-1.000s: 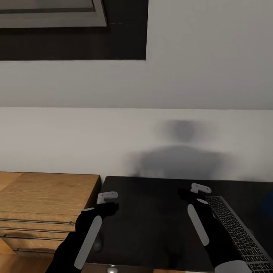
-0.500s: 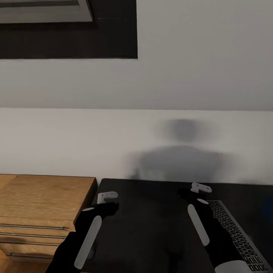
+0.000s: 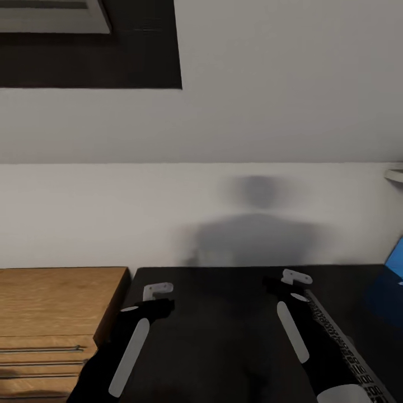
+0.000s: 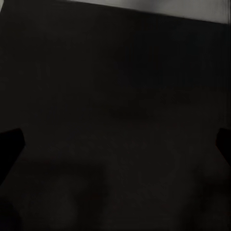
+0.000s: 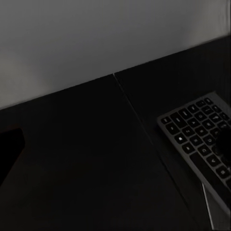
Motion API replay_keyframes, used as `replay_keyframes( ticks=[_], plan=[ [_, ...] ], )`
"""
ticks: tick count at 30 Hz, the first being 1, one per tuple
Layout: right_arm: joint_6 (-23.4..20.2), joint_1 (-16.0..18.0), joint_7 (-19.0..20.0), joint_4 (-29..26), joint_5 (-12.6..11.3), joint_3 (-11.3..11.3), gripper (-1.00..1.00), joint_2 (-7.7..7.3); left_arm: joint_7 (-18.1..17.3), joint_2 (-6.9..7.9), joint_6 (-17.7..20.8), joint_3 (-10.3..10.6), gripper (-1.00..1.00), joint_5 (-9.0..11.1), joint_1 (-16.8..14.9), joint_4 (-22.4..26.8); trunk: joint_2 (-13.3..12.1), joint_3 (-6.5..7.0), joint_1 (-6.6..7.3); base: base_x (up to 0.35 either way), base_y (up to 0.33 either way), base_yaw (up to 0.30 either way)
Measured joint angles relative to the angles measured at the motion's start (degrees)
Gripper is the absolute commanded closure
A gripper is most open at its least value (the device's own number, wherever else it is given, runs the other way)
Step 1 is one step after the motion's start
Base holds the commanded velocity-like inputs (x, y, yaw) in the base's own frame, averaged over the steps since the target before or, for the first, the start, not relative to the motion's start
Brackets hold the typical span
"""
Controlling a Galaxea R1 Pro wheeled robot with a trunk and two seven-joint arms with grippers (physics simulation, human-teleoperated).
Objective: In the bedroom, organize the workspace by keeping the computer under the desk, ensuring the monitor is on the desk, placing the keyboard on the desk next to the monitor, placing the mouse on the desk next to the keyboard, moving the folder from the swivel chair onto the desk next to the mouse, stacking the notebook on top of the folder with the pen on top of the notebook, and positioning the swivel chair next to the desk.
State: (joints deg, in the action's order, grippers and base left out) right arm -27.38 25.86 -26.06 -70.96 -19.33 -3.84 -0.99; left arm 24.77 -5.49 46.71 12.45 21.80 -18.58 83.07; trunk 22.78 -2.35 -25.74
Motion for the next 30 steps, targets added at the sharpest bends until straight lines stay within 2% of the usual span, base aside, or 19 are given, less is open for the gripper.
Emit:
replay_keyframes(
  ticks=[9, 15, 29, 30],
  plan=[
    [0.0, 0.0, -0.1, 0.0, 0.0, 0.0, -1.0, 0.0, -0.1, 0.04, 0.0, 0.0, -1.0, 0.0, 0.0, 0.0, 0.0, 0.22, 0.01, 0.036, 0.0, -0.179],
    [0.0, 0.0, -0.1, 0.1, 0.1, -0.1, -1.0, 0.06, -0.2, 0.04, 0.0, 0.0, -1.0, 0.0, 0.0, 0.1, 0.0, 0.23, 0.0, 0.154, 0.0, -0.009],
    [0.0, 0.0, -0.1, 0.1, 0.0, 0.0, -1.0, 0.01, -0.1, 0.04, 0.0, 0.0, -1.0, 0.0, 0.0, 0.3, 0.0, 0.23, 0.0, 0.008, 0.0, 0.0],
    [1.1, 0.0, 0.0, 0.6, 0.2, 0.1, -1.0, -0.02, -0.1, 0.12, 0.1, -1.2, -1.0, 0.0, 0.0, 0.9, 0.0, 0.23, 0.0, 0.0, 0.0, 0.0]
  ],
)
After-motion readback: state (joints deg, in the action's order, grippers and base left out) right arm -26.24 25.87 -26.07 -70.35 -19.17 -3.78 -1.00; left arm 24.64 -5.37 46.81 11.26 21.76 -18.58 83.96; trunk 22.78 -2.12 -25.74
